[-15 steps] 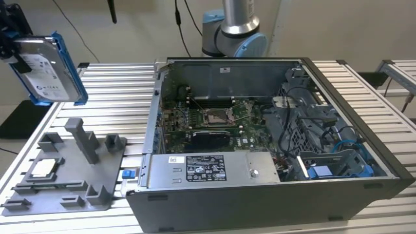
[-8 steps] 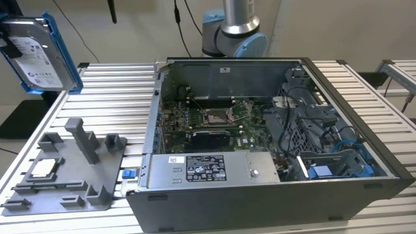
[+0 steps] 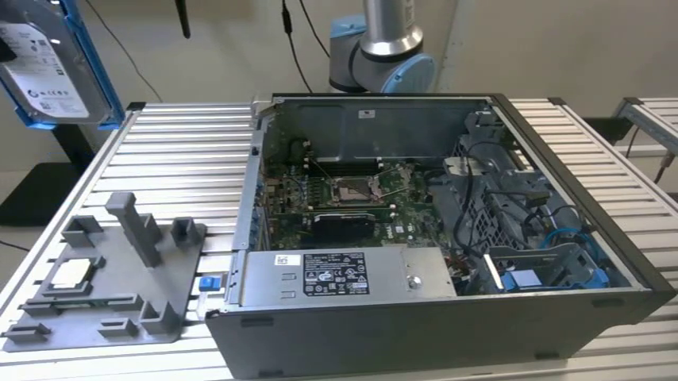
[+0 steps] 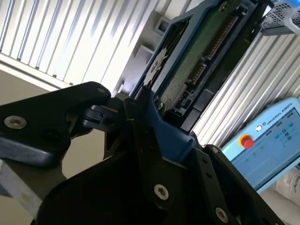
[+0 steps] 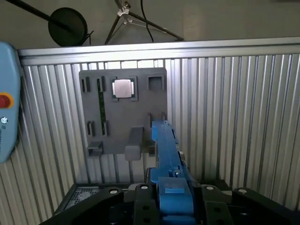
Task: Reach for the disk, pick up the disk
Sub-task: 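Pick up the disk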
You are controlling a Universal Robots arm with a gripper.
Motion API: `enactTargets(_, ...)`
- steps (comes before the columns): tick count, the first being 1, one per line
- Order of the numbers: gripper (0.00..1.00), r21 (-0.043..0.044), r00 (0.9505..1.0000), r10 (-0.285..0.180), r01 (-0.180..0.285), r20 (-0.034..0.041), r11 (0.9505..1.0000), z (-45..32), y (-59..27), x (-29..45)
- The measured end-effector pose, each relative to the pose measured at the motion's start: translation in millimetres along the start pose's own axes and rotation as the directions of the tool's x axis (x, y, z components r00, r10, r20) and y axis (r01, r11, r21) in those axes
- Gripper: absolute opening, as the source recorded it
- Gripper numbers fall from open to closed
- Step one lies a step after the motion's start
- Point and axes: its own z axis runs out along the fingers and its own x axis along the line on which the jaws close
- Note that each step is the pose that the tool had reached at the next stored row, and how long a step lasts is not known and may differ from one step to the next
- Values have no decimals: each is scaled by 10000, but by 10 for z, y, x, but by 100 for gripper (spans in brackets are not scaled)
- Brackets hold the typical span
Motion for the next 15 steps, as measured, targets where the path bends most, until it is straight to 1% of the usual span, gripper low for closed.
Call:
enactTargets(3,0,0,10000,0,0,0,10000,-132,-26,-4)
enactTargets(5,0,2,10000,0,0,1,10000,-204,-41,-7)
enactTargets(15,0,0,10000,0,0,1,10000,-235,-46,-7)
